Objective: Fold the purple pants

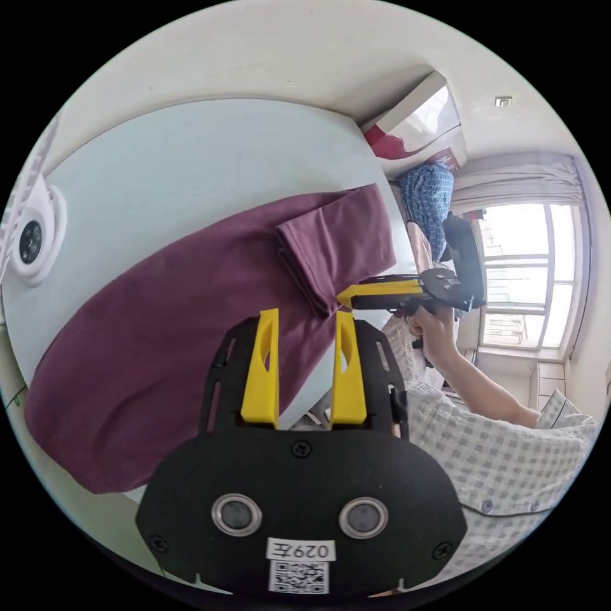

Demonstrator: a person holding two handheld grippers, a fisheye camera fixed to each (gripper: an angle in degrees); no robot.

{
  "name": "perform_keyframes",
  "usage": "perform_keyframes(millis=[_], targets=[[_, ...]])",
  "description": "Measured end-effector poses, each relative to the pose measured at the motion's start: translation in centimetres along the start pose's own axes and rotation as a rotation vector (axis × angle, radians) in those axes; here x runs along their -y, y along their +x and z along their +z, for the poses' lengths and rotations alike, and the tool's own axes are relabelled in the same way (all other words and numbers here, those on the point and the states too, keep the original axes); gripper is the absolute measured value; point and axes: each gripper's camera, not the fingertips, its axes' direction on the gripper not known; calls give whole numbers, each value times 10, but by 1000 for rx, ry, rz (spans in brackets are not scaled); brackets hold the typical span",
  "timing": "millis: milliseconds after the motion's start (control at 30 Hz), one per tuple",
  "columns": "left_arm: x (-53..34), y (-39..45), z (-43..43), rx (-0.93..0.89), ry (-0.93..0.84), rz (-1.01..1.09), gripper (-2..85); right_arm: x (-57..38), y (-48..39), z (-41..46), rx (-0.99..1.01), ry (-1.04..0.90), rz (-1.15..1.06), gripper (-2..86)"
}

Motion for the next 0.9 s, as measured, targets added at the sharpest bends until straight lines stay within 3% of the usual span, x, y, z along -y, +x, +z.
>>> perform_keyframes(millis=[100, 333, 433, 500, 667, 800, 900], targets=[[17, -6, 13, -32, -36, -41, 136, -1, -9, -3, 32, 0, -38, -6], [36, -14, 24, -133, -54, -82, 85, -27, 29, -52, 291, 281, 130, -5], [39, -4, 18, -85, -32, -50, 5, -34, 46, -65, 212, 296, 213, -4], [37, 2, 2, -46, 14, -34, -4, -40, 54, -75, 178, 326, 260, -5], [28, -2, -29, 42, 108, -89, -8, -55, 76, -94, 186, 450, 372, -5], [44, -13, 5, -193, -26, -76, 4, -45, 91, -93, 234, 441, 413, -5], [45, -3, 9, -143, 7, -79, 61, -36, 81, -101, 237, 446, 329, -5]])
